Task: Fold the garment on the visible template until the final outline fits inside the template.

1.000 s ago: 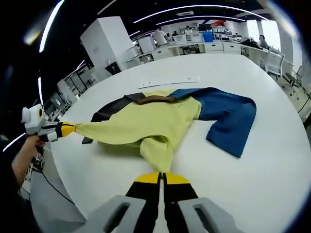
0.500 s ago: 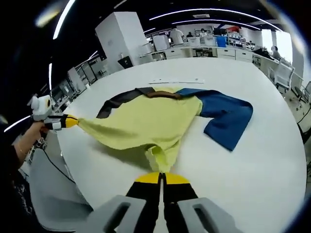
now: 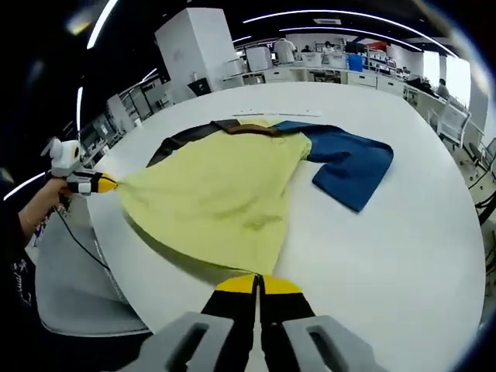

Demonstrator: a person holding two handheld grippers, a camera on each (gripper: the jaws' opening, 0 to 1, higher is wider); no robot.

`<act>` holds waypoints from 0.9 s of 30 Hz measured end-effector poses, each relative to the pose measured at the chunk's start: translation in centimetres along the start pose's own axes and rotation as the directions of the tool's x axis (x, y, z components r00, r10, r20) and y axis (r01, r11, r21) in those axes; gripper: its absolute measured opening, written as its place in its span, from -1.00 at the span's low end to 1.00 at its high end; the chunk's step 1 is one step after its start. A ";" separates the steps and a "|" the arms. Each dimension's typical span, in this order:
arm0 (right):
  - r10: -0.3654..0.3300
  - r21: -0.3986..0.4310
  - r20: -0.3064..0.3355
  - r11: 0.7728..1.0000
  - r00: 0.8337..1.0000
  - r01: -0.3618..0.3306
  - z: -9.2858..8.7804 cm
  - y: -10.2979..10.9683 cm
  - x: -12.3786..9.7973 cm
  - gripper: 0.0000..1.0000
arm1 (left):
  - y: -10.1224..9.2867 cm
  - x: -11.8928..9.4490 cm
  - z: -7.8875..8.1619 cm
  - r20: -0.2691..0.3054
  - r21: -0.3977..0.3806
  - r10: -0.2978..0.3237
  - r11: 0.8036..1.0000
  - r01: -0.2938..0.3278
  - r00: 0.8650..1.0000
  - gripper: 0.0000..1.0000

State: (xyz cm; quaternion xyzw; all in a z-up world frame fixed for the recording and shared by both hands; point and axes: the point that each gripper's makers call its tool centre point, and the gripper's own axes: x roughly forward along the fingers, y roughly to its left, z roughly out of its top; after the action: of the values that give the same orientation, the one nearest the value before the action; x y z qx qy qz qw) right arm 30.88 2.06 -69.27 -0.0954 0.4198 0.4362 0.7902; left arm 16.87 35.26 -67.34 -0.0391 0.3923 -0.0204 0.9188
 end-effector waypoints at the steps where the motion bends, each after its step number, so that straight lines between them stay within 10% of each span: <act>1: 0.003 0.005 -0.003 1.000 1.000 -0.003 -0.2 0.0 0.1 -1.00 | 0.0 0.1 -0.6 -0.017 -0.016 -0.003 1.000 0.003 1.000 -1.00; 27: 0.012 0.078 0.001 0.997 1.000 -0.012 -4.9 1.4 -0.6 -1.00 | -0.6 -0.3 -4.9 -0.096 -0.070 -0.025 0.997 0.018 0.995 -1.00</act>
State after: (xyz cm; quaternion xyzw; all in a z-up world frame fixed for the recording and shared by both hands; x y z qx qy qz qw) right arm 26.81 -0.04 -71.61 -0.0621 0.4370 0.4241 0.7908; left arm 13.09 34.42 -70.42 -0.0741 0.4364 -0.0186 0.8965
